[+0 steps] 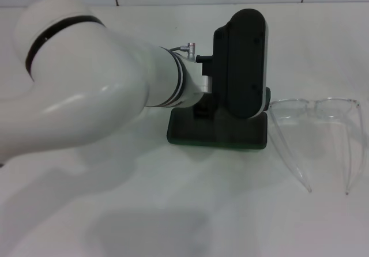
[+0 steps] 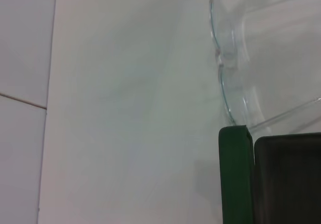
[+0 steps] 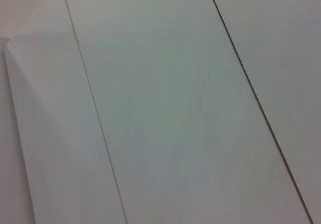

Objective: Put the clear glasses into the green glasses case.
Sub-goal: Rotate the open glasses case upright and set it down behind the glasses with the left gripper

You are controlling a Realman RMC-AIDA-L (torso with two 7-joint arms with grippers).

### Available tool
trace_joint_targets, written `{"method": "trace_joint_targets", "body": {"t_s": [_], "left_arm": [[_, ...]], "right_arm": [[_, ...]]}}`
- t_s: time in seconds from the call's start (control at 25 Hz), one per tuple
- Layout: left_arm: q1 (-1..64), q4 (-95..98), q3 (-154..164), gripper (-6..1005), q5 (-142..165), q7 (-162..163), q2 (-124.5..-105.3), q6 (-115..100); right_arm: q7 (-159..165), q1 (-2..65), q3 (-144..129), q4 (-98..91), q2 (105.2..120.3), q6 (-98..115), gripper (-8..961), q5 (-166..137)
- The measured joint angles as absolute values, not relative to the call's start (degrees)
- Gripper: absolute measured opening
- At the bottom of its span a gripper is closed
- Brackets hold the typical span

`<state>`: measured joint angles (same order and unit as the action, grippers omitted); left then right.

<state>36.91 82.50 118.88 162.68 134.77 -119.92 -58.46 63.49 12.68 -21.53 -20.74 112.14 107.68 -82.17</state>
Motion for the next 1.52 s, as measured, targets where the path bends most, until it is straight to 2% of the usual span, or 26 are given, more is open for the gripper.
{"method": "trace_joint_targets", "body": {"t_s": [1.48,1.52], "left_arm": [[36.78,79.13,118.05,205,162.69,138.13,-119.82,-56.05],[36.78,79.32,118.20,240,162.70,138.01,-119.80,-56.36]], "right_arm": [[63.86,12.63,-20.74,-20.65,111.80,108.01,826,-82.18],[63.87,12.63,-20.74,-20.66,111.80,108.02,826,-82.18]]}}
